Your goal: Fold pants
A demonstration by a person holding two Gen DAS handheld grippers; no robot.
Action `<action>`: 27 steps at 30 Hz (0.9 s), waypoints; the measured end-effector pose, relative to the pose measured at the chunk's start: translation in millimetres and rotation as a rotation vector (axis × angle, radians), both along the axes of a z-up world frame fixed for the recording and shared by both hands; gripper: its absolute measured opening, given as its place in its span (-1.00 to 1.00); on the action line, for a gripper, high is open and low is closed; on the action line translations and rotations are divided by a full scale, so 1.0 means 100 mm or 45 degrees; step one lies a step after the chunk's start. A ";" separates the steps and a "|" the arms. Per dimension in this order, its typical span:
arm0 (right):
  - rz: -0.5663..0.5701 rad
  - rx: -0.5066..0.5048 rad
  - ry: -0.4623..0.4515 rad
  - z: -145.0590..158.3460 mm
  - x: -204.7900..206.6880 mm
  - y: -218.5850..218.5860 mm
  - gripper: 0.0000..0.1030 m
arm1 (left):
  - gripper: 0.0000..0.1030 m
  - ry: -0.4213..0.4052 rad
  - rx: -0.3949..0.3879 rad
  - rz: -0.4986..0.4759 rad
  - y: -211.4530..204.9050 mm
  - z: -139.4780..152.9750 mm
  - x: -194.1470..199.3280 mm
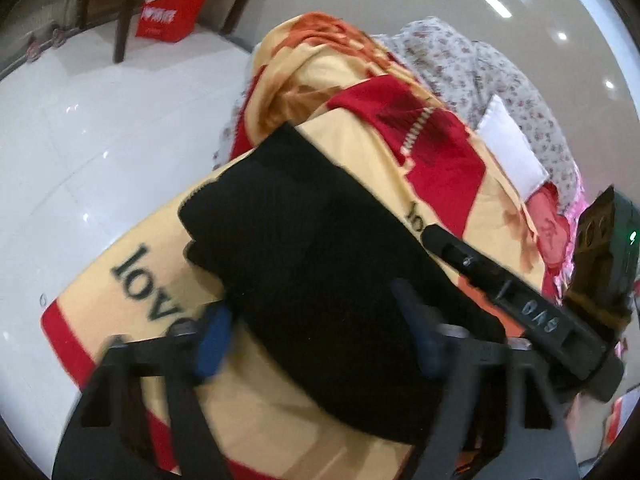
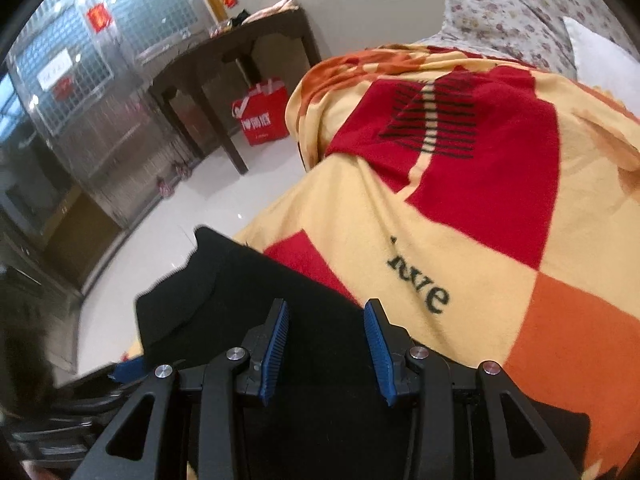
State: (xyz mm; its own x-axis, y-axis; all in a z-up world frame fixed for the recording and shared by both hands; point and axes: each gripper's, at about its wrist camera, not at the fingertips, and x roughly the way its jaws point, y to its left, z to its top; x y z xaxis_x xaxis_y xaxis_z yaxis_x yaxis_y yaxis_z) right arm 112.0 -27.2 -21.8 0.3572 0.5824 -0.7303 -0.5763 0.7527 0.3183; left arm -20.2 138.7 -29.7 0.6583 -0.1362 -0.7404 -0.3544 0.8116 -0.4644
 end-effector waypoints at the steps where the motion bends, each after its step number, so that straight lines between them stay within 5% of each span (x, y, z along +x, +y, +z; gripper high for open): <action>1: -0.009 0.009 -0.005 0.05 0.00 -0.03 -0.27 | -0.35 -0.022 0.063 -0.007 -0.06 0.04 0.00; 7: -0.018 0.213 0.058 0.44 0.00 -0.28 -0.17 | -0.44 -0.306 0.556 -0.185 -0.72 0.34 -0.28; 10: 0.008 0.324 0.100 0.63 -0.04 -0.30 -0.08 | -0.44 -0.363 0.709 -0.271 -1.02 0.32 -0.38; 12: 0.045 0.367 0.093 0.77 -0.13 -0.31 -0.02 | -0.44 -0.380 0.758 -0.305 -1.14 0.30 -0.41; 15: 0.098 0.301 0.088 0.82 -0.21 -0.19 0.36 | -0.44 -0.389 0.759 -0.322 -1.18 0.30 -0.41; 20: 0.092 0.223 0.172 0.54 -0.09 -0.03 0.35 | -0.44 -0.403 0.773 -0.358 -1.22 0.32 -0.46; 21: 0.097 0.223 0.185 0.45 -0.07 0.00 0.31 | -0.47 -0.398 0.784 -0.364 -1.29 0.30 -0.47; 23: 0.071 0.236 0.222 0.28 -0.01 -0.02 -0.26 | -0.48 -0.363 0.819 -0.373 -1.32 0.25 -0.45; 27: 0.115 0.228 0.184 0.16 0.03 0.02 -0.72 | -0.48 -0.303 0.706 -0.372 -1.15 0.19 -0.41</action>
